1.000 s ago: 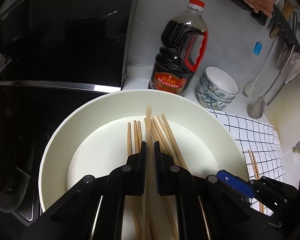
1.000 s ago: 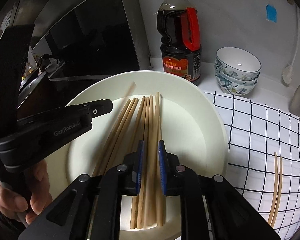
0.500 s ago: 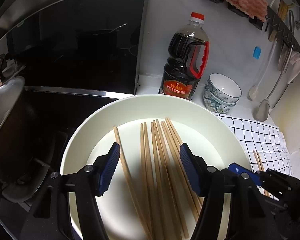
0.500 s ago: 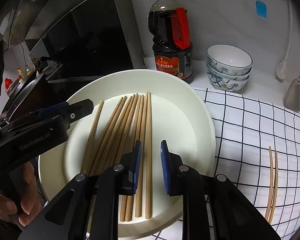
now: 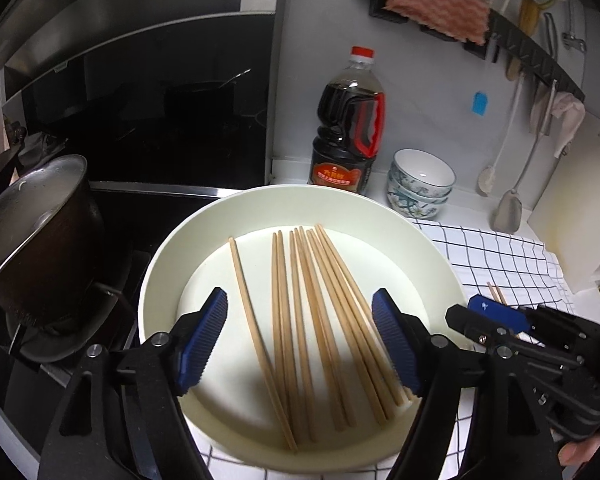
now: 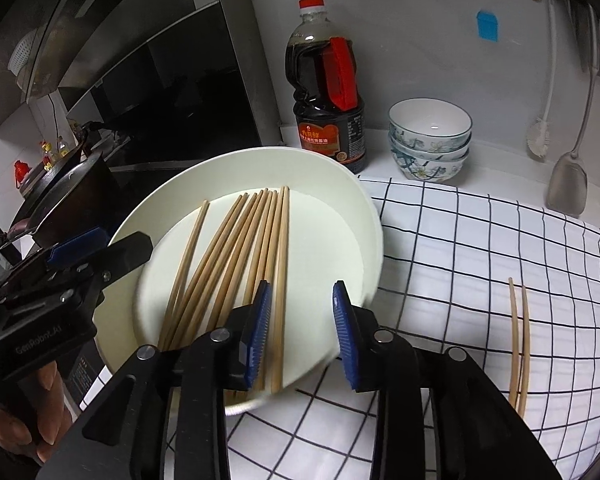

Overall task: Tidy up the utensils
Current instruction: 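Move both open tools back over the last two chopsticks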

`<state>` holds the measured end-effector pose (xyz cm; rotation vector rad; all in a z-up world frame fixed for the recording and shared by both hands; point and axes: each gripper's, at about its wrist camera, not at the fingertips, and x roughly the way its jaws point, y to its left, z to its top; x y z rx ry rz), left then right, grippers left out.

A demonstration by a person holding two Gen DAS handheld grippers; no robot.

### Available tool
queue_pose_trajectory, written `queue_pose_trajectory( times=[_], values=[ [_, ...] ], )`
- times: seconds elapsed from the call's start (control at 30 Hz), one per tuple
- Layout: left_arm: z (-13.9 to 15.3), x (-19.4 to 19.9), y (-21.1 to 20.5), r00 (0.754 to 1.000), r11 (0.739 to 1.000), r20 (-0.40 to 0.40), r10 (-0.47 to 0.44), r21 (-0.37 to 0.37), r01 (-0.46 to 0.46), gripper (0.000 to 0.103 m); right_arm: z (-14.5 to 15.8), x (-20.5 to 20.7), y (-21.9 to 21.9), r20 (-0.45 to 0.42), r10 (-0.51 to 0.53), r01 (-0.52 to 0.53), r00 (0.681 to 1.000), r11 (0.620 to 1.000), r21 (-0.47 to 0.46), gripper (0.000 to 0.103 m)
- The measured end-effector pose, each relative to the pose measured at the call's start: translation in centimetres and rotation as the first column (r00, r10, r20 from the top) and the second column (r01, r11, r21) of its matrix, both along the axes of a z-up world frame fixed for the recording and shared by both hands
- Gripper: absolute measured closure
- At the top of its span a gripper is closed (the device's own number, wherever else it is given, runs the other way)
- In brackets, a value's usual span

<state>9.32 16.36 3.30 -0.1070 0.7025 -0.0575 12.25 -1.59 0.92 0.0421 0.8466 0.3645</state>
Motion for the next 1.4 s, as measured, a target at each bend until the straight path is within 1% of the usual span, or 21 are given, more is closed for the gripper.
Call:
queue_pose_trajectory(
  times=[0.07, 0.17, 0.27, 0.4, 0.5, 0.67, 0.77, 0.9, 1.13, 1.2, 1.33, 1.4],
  values=[
    [0.0, -0.9, -0.7, 1.000, 1.000, 0.005, -0.005, -0.001, 0.005, 0.025, 0.2, -0.6, -0.8, 0.008, -0.006, 0.006, 1.000, 1.000, 0.010, 0.067],
    [-0.1, -1.9, -1.8, 1.000, 1.000, 0.007, -0.019, -0.001, 0.019, 0.024, 0.2, -1.7, -2.3, 0.018, -0.019, 0.018, 1.000, 1.000, 0.011, 0.066],
    [-0.3, -2.8, -3.2, 0.999, 1.000, 0.017, -0.029, 0.002, 0.029, 0.020, 0.1, -2.7, -4.0, 0.027, -0.039, 0.039, 0.999, 0.999, 0.004, 0.062],
    [-0.8, -3.5, -4.8, 0.999, 0.999, 0.012, -0.036, -0.003, 0.036, 0.015, -0.2, -3.6, -6.2, 0.024, -0.060, 0.060, 0.998, 0.998, -0.012, 0.061],
    [-1.2, -3.9, -6.0, 0.999, 0.999, 0.000, -0.043, -0.020, 0.043, 0.012, -0.5, -4.4, -8.3, 0.028, -0.084, 0.084, 0.996, 0.996, -0.030, 0.055],
    [-1.8, -4.5, -8.6, 0.997, 0.997, -0.015, -0.070, -0.014, 0.069, 0.010, -1.5, -5.2, -12.2, 0.029, -0.154, 0.156, 0.988, 0.985, -0.079, 0.053],
    [-1.9, -5.0, -10.4, 0.995, 0.995, -0.019, -0.101, -0.017, 0.100, 0.007, -2.6, -5.8, -14.9, 0.028, -0.203, 0.205, 0.979, 0.971, -0.122, 0.048],
    [-2.2, -5.4, -12.9, 0.991, 0.991, -0.028, -0.134, -0.022, 0.133, 0.006, -3.9, -6.1, -17.3, 0.016, -0.237, 0.237, 0.971, 0.960, -0.150, 0.048],
    [-4.0, -5.2, -17.1, 0.983, 0.986, -0.071, -0.169, -0.007, 0.169, 0.006, -6.6, -5.4, -19.3, -0.038, -0.248, 0.239, 0.968, 0.957, -0.167, 0.048],
    [-4.5, -5.1, -17.8, 0.983, 0.987, -0.079, -0.163, 0.003, 0.164, 0.006, -7.4, -5.3, -19.4, -0.057, -0.237, 0.225, 0.970, 0.960, -0.166, 0.048],
    [-5.8, -4.6, -19.1, 0.985, 0.988, -0.096, -0.144, 0.046, 0.149, 0.006, -8.2, -5.0, -19.2, -0.074, -0.221, 0.205, 0.972, 0.962, -0.182, 0.048],
    [-6.2, -4.4, -19.3, 0.985, 0.988, -0.102, -0.140, 0.048, 0.145, 0.006, -8.5, -5.0, -19.1, -0.086, -0.216, 0.198, 0.973, 0.963, -0.185, 0.048]
  ],
)
